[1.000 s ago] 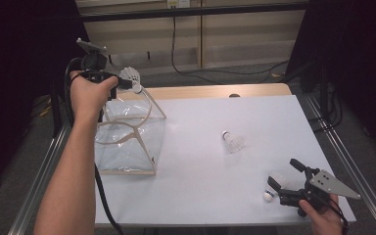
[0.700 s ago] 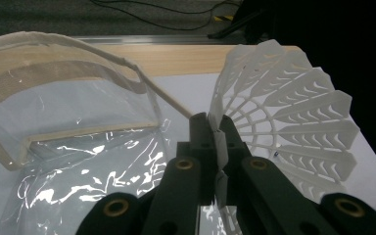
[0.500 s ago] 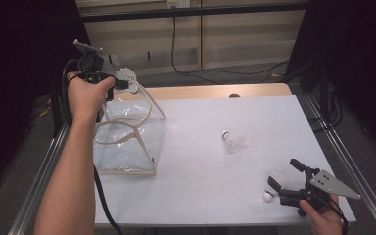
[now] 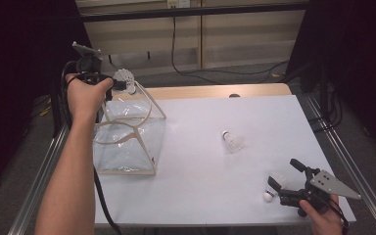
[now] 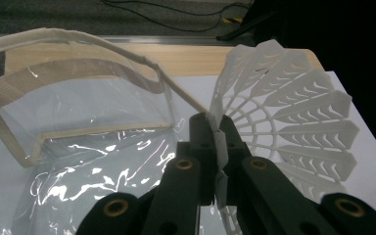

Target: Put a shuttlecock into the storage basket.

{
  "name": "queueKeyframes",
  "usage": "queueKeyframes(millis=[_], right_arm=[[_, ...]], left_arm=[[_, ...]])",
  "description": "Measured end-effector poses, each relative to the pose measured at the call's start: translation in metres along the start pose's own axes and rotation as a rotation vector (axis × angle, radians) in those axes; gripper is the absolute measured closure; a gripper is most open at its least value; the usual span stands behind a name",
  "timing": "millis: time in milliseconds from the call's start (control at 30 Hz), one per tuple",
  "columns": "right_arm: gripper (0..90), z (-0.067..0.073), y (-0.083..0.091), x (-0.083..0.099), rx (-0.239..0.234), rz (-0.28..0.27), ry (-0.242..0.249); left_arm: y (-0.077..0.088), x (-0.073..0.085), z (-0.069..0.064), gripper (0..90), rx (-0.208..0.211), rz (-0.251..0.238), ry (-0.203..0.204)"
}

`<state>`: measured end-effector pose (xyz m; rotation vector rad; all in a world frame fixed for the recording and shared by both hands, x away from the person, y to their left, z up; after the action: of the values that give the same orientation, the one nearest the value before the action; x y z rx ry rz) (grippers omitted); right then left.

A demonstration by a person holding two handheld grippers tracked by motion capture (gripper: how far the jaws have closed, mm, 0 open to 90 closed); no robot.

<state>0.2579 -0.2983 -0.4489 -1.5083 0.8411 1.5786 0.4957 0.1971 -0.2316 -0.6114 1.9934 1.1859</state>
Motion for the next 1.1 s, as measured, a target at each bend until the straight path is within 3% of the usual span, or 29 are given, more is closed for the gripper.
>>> queueKeyframes(millis=[1100], right_arm=[[0.8, -0.001, 0.000, 0.001, 0.002, 0.003, 0.001]], left_arm=[[-0.008, 0.004, 0.016, 89.2, -0.045, 0.004, 0.004]])
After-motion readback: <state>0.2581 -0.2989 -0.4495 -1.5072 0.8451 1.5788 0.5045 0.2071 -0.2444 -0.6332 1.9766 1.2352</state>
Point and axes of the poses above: each handheld gripper's, and its own axes: y roughly backward along the jaws, x roughly out of its underside, z roughly to its left, the point moved 3 cm from there along -y, roughly forward along the jaws, and after that the axes turned 12 degrees about -z, right-handed, at the moved point
